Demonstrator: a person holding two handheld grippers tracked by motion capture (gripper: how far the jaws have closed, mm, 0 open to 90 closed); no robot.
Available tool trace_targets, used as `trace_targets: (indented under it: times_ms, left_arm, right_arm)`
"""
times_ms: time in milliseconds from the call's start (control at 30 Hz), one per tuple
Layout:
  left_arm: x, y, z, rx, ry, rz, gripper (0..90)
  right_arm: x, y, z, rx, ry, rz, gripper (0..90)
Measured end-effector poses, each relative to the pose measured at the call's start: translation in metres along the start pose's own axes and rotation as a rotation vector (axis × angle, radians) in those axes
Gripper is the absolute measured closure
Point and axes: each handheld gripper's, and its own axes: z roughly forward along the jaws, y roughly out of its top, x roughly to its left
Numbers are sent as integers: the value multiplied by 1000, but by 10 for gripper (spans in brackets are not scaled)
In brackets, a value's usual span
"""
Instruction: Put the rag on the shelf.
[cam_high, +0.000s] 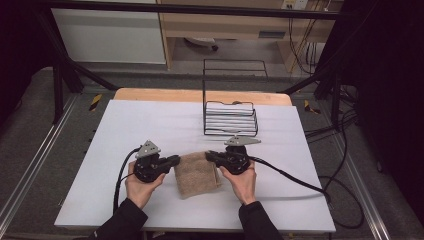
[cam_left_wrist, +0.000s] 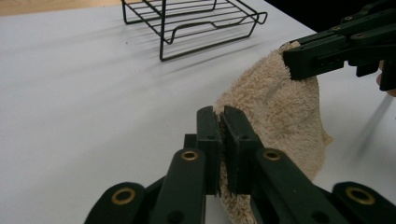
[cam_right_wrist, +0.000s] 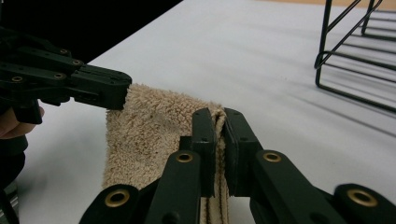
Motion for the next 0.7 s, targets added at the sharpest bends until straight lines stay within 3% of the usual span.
trace_targets:
  times_ms: [300,700]
  left_arm:
    - [-10,15,-5,-36,-1,52,854]
    - [-15,30,-4,-65,-7,81,854]
  right_arm:
    - [3,6,-15,-73,-16,-35,843]
    - [6,15,-33,-132,-38,-58,843]
